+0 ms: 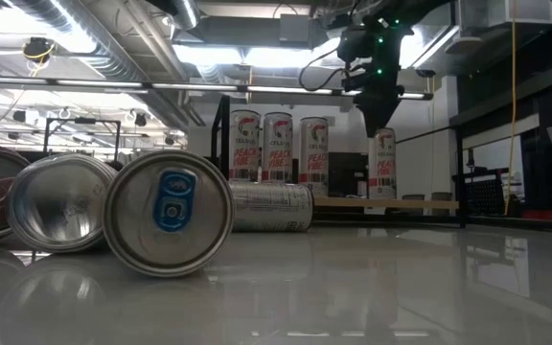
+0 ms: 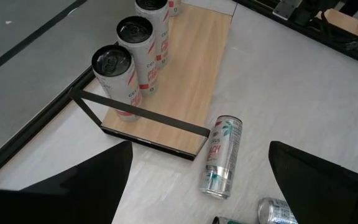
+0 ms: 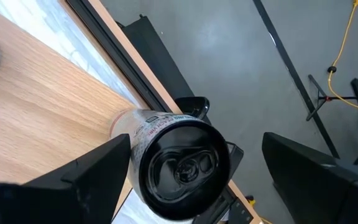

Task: Place canned beverage on shelf
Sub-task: Put the white pink soda can on the shelf aligned with the other white pink soda can, then put the white pink soda can on the shelf aligned with the other white pink soda cans

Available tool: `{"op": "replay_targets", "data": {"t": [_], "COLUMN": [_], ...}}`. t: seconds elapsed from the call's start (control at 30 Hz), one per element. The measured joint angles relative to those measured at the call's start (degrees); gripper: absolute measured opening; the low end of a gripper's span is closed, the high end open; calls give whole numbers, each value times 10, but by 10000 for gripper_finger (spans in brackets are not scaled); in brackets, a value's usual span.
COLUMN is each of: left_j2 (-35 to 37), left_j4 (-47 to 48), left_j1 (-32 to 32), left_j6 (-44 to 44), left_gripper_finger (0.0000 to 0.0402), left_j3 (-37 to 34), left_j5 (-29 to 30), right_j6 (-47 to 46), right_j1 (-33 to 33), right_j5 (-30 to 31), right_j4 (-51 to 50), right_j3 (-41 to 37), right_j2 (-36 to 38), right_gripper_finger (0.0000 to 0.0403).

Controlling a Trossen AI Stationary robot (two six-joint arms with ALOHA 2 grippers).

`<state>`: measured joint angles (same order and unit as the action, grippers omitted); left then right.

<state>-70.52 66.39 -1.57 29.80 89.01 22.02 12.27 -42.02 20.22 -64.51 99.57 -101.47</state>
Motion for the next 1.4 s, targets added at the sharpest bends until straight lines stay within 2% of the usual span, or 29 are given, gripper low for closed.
{"op": "replay_targets", "data": {"t": [0.3,0.53,0.83,1.23,1.4], "left_j2": [0,0,-5,-22,-22], "left_j4": [0,-1,-1,8,8], "left_j1": [0,0,-1,-33,-51], "left_j6": [0,1,29,11,11], "left_gripper_finger": [370,370,370,370,370], "left_j3": [0,0,0,0,0], "left_j5": [0,-15,-70,-110,-110], "right_j6": [1,1,32,15,-8], "right_j1": [0,24,146,307,370], "right_j5": [-5,-63,-77,-210,-228], "right_j4": [2,18,19,20,30], "right_j3": [0,0,0,0,0], "right_j2": [32,64,82,79,67], "right_gripper_finger": [358,358,358,358,358]}}
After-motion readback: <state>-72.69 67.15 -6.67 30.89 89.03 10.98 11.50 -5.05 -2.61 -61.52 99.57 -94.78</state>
